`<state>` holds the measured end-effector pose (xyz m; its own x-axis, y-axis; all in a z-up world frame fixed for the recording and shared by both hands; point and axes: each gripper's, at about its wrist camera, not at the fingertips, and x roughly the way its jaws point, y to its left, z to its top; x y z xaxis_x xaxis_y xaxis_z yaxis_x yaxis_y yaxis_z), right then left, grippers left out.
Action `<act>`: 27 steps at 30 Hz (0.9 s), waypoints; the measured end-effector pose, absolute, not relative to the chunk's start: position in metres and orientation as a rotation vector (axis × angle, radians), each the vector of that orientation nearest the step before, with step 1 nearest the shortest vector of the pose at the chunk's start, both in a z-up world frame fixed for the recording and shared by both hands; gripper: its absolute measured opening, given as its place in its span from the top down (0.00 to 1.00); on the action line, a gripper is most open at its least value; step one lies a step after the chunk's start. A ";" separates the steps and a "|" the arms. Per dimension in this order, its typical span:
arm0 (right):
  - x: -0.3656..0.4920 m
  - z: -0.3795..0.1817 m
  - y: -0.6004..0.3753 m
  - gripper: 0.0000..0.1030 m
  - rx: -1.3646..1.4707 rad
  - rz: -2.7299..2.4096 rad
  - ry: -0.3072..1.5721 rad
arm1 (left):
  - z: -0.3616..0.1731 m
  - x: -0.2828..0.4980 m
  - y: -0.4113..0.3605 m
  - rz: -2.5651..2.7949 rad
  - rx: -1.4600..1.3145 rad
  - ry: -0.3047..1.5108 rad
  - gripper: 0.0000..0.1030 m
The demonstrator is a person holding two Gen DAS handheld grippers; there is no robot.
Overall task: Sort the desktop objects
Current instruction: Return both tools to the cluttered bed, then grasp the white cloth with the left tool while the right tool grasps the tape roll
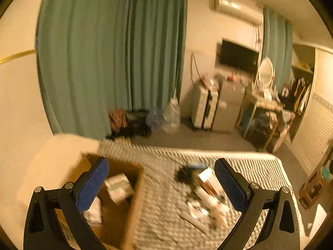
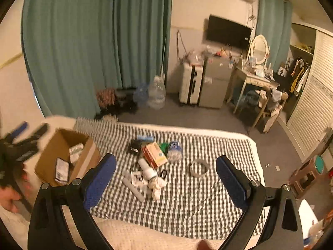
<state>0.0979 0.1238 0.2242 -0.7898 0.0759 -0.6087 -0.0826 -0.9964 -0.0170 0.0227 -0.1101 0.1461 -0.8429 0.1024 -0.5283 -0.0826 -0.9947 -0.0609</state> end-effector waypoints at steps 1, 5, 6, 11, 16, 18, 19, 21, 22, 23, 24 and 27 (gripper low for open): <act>0.103 0.220 0.135 0.06 -0.966 2.898 0.049 | 0.134 0.024 -0.096 2.904 -0.891 -0.044 0.00; 0.113 0.177 0.165 0.06 -0.939 2.890 0.148 | 0.053 0.035 -0.050 2.893 -1.154 -0.142 0.00; 0.115 0.165 0.172 0.06 -0.931 2.899 0.181 | 0.034 0.037 -0.043 2.894 -1.206 -0.185 0.00; 0.110 0.089 0.229 0.06 -0.937 2.845 0.264 | -0.047 0.021 0.003 2.812 -1.559 -0.493 0.00; 0.064 0.044 0.300 0.06 -1.027 2.794 0.351 | -0.081 -0.005 0.078 3.059 -1.662 -0.251 0.00; 0.057 0.018 0.323 0.06 -1.062 2.804 0.424 | -0.102 -0.010 0.114 2.915 -1.517 -0.055 0.00; 0.058 0.007 0.331 0.06 -1.061 2.813 0.436 | -0.108 -0.012 0.125 2.842 -1.517 0.020 0.00; 0.054 -0.025 0.344 0.06 -1.065 2.819 0.453 | -0.115 -0.021 0.133 2.685 -1.522 0.041 0.00; 0.045 -0.041 0.350 0.06 -1.096 2.802 0.455 | -0.115 -0.024 0.133 2.656 -1.516 0.029 0.00; 0.036 -0.055 0.353 0.06 -1.139 2.784 0.456 | -0.116 -0.029 0.127 2.659 -1.533 0.031 0.00; 0.023 -0.072 0.357 0.06 -1.176 2.768 0.475 | -0.119 -0.033 0.122 2.694 -1.561 0.035 0.00; -0.011 -0.104 0.363 0.06 -1.264 2.757 0.615 | -0.143 -0.046 0.107 2.700 -1.718 -0.012 0.00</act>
